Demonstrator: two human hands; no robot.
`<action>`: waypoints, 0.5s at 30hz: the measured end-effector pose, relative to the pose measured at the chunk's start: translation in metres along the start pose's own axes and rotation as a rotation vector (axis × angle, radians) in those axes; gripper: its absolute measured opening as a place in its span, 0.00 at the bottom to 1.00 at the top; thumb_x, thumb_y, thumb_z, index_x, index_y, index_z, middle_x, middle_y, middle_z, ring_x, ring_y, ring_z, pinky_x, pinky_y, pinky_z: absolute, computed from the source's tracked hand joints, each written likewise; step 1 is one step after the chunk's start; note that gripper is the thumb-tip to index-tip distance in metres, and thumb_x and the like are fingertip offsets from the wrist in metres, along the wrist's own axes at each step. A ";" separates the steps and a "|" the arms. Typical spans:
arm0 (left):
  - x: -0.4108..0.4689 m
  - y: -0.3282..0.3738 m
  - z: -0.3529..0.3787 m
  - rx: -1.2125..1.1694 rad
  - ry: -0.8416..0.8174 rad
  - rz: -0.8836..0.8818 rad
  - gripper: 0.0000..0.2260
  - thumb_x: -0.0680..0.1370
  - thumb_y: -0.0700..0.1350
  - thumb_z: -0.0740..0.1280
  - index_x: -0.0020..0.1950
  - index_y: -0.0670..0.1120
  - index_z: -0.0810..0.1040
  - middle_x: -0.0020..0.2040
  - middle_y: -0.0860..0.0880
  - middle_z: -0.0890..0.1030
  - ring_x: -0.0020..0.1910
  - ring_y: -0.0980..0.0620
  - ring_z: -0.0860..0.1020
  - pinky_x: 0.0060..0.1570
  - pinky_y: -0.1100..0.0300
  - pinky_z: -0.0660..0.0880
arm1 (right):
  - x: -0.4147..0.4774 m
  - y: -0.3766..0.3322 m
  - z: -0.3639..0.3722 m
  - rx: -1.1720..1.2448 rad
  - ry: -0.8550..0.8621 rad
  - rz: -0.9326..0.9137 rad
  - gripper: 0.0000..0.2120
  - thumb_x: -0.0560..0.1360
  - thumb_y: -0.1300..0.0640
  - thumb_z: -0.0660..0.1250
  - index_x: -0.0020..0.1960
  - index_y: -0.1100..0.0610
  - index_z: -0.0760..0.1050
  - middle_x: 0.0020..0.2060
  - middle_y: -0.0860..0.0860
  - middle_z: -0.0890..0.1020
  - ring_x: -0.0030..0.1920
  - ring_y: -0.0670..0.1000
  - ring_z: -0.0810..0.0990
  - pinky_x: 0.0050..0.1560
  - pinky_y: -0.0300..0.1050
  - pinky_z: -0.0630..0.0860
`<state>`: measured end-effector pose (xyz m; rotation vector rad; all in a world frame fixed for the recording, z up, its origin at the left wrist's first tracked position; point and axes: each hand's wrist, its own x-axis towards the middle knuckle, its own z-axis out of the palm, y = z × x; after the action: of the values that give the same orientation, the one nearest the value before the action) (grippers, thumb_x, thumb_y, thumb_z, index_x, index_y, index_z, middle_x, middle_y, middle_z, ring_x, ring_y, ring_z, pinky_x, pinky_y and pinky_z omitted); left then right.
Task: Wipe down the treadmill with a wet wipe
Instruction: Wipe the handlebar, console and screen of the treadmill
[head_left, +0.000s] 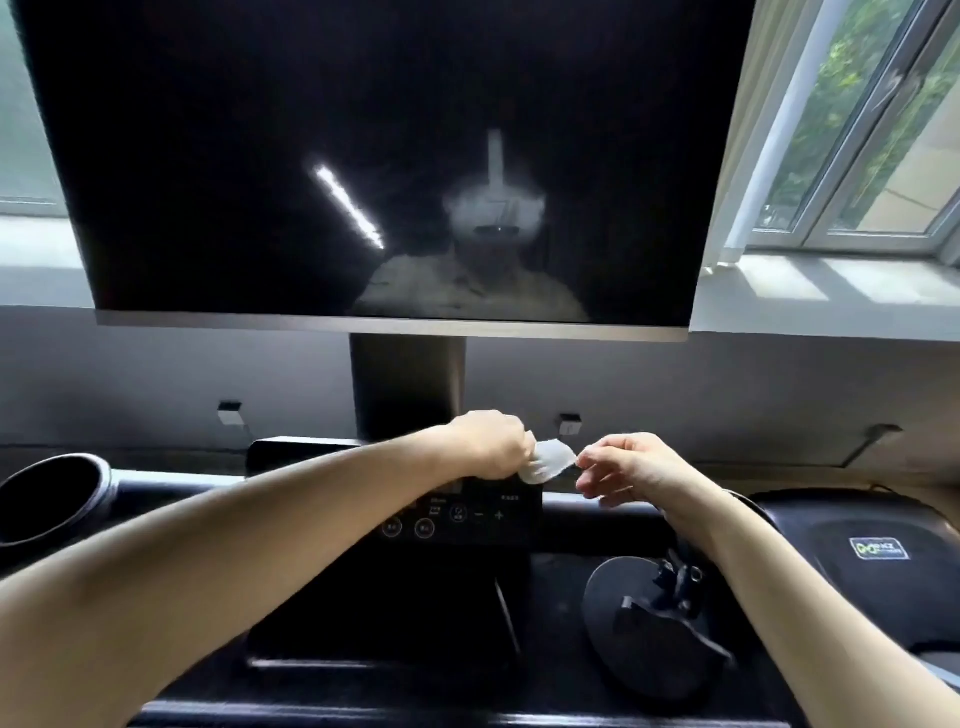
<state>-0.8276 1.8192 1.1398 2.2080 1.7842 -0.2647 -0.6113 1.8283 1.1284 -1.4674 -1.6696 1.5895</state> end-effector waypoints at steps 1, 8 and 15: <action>-0.010 -0.009 0.005 0.014 0.064 0.010 0.13 0.85 0.44 0.53 0.46 0.45 0.74 0.56 0.41 0.82 0.56 0.38 0.79 0.53 0.49 0.76 | 0.001 -0.006 0.001 -0.007 -0.004 -0.004 0.10 0.81 0.58 0.65 0.53 0.65 0.80 0.42 0.59 0.86 0.41 0.54 0.84 0.45 0.47 0.79; -0.065 -0.069 0.026 0.129 0.443 -0.053 0.17 0.83 0.52 0.57 0.49 0.47 0.84 0.51 0.48 0.80 0.54 0.47 0.76 0.57 0.51 0.70 | 0.018 -0.053 0.030 -0.258 -0.054 -0.045 0.08 0.81 0.59 0.67 0.50 0.63 0.81 0.39 0.56 0.86 0.40 0.51 0.84 0.43 0.45 0.80; -0.042 -0.040 0.020 -0.296 0.376 0.058 0.14 0.78 0.49 0.61 0.50 0.44 0.84 0.48 0.46 0.81 0.50 0.44 0.80 0.43 0.55 0.71 | 0.030 -0.076 0.068 -0.826 0.001 -0.185 0.05 0.78 0.57 0.67 0.46 0.55 0.82 0.38 0.47 0.83 0.41 0.48 0.80 0.44 0.43 0.75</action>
<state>-0.8747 1.7818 1.1303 2.1888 1.7907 0.4284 -0.7097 1.8374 1.1679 -1.5680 -2.5372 0.8062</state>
